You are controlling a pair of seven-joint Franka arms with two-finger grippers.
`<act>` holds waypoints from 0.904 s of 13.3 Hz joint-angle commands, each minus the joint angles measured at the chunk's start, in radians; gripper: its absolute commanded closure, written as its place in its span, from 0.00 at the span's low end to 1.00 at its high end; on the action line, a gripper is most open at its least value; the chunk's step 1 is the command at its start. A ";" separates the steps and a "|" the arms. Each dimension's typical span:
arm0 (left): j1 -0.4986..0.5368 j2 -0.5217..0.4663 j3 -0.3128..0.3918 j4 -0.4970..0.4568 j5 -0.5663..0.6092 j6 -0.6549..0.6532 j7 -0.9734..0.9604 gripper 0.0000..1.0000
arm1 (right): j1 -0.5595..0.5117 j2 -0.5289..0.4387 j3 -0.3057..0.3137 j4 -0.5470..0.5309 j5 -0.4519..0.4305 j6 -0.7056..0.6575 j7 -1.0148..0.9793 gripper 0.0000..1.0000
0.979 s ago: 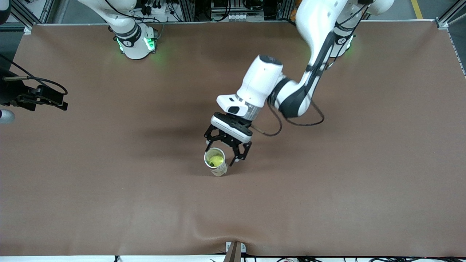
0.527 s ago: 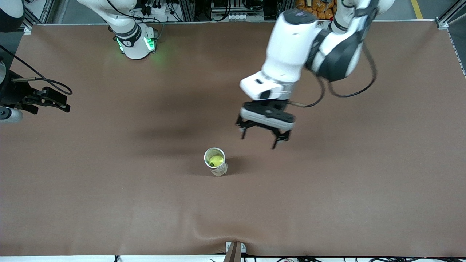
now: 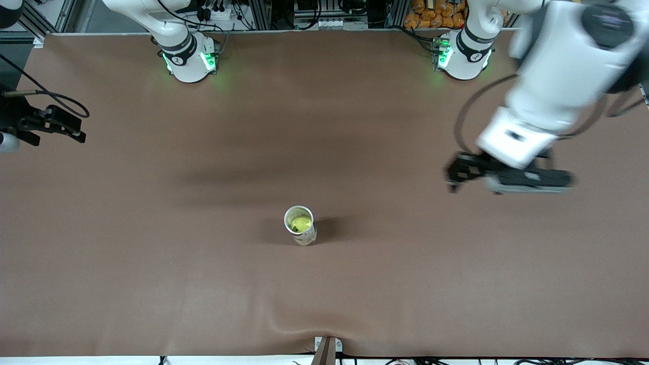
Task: Insert tennis ball vertically with right arm
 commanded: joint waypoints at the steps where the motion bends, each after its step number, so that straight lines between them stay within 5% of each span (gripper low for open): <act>1: 0.133 -0.011 -0.013 0.002 -0.025 -0.089 0.067 0.00 | 0.026 -0.054 -0.020 -0.048 -0.005 -0.009 -0.014 0.00; 6: 0.302 -0.038 -0.007 0.029 -0.020 -0.280 0.158 0.00 | 0.020 -0.075 -0.020 -0.048 0.000 -0.022 -0.014 0.00; 12: 0.338 -0.083 -0.015 0.032 0.007 -0.341 0.195 0.00 | 0.014 -0.072 -0.020 -0.047 0.001 -0.017 -0.014 0.00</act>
